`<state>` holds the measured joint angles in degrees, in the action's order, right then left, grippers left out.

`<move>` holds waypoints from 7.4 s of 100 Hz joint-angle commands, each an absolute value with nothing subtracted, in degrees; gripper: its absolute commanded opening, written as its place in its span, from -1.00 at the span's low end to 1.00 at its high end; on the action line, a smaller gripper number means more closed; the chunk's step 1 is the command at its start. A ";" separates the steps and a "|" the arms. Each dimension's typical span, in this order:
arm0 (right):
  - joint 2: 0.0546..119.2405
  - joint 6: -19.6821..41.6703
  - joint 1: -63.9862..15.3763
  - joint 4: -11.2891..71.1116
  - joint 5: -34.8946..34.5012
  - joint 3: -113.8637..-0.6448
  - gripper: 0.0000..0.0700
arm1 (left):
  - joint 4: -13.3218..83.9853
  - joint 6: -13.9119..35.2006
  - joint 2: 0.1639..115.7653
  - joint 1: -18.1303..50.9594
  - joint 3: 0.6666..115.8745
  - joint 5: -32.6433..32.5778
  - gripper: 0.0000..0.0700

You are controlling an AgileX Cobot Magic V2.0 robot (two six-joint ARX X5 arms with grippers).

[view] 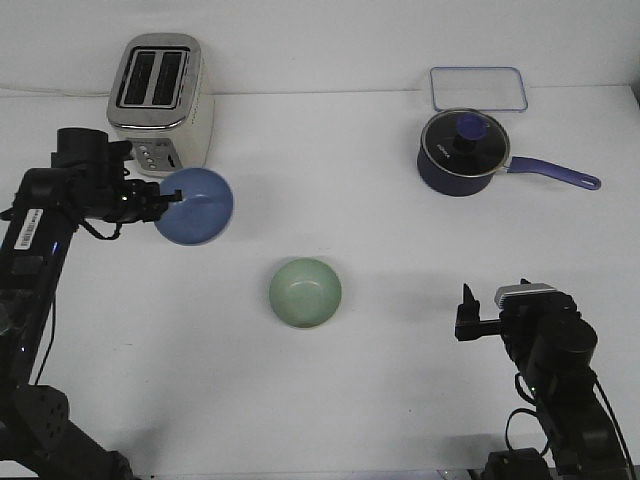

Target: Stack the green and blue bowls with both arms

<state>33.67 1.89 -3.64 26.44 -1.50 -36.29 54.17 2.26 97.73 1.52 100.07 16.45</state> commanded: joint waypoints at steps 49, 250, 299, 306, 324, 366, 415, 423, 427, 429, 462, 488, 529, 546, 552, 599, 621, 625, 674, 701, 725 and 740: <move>33.78 1.65 -3.64 25.80 -1.48 -36.95 0.87 | 56.51 2.15 100.79 25.52 101.08 16.34 -0.98; 33.78 1.65 -3.64 25.71 -1.48 -36.95 0.87 | 45.34 5.15 80.40 21.15 89.23 -2.11 -0.11; 33.78 1.65 -3.64 25.74 -1.48 -36.95 0.87 | 30.30 10.04 45.43 12.60 51.16 -4.93 0.23; 33.80 1.65 -3.64 25.74 -1.48 -36.95 0.87 | 28.42 10.44 41.56 12.60 47.11 -4.93 0.23; 33.78 1.65 -3.64 25.74 -1.48 -36.95 0.87 | 25.50 10.94 33.74 12.60 41.01 -4.95 0.23; 33.78 1.67 -3.64 25.74 -1.45 -36.95 0.87 | 25.74 10.59 30.24 12.60 40.99 -4.95 0.20; 33.78 1.67 -3.64 25.76 -1.48 -36.95 -1.00 | 26.11 10.59 30.24 12.60 40.99 -4.95 -0.98; 33.78 1.65 -3.64 25.74 -1.48 -36.95 -1.00 | 26.00 10.59 30.24 12.60 40.99 -4.95 -0.97; 33.78 1.65 -3.64 25.74 -1.45 -36.95 -1.00 | 26.00 10.59 30.24 12.60 40.99 -4.95 -0.97; 33.78 1.65 -3.64 25.74 -1.45 -36.95 -1.00 | 26.00 10.59 30.24 12.60 40.99 -4.95 -0.97; 33.78 1.65 -3.64 25.74 -1.45 -36.95 -1.00 | 25.15 10.59 30.22 12.60 41.01 -4.95 -0.97; 33.78 1.65 -3.64 25.74 -1.45 -36.95 -1.00 | 25.12 10.59 30.22 12.60 41.01 -4.95 -0.97; 33.78 1.65 -3.64 25.74 -1.45 -36.95 -1.00 | 25.12 10.59 30.22 12.60 41.01 -4.95 -0.97; 33.78 1.65 -3.64 25.74 -1.45 -36.95 -1.00 | 25.08 8.23 29.82 12.60 41.01 -4.99 -0.97; 33.78 1.65 -3.64 25.74 -1.45 -36.95 -1.00 | 24.23 6.35 29.32 12.60 40.99 -5.02 -0.97; 33.80 1.65 -3.64 25.74 -1.45 -36.95 -1.00 | -2.46 2.17 14.90 9.93 19.88 -5.02 -0.97; 33.78 1.65 -3.64 25.74 -1.45 -36.95 -1.00 | -6.52 2.39 6.17 7.44 8.71 -5.02 -0.97; 33.80 1.65 -3.64 25.74 -1.45 -36.95 -1.00 | -6.52 2.39 4.95 7.14 7.62 -5.02 -0.97; 33.78 1.65 -3.64 25.69 -1.45 -36.95 -1.00 | -9.65 2.37 0.19 5.10 1.28 -4.99 -0.97; 33.78 1.65 -3.64 25.69 -1.45 -36.95 -1.00 | -10.41 2.57 0.19 5.10 0.78 -4.93 -0.97; 33.78 1.65 -3.64 25.69 -1.45 -36.95 -1.00 | -10.41 2.59 0.19 5.10 0.80 -4.93 -0.97; 33.78 1.65 -3.64 25.69 -1.45 -36.95 -1.00 | -10.41 2.59 0.19 5.10 0.80 -4.93 -0.97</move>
<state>33.67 1.85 -3.64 26.35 -1.50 -36.29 -9.82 2.85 0.25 5.10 1.93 -4.73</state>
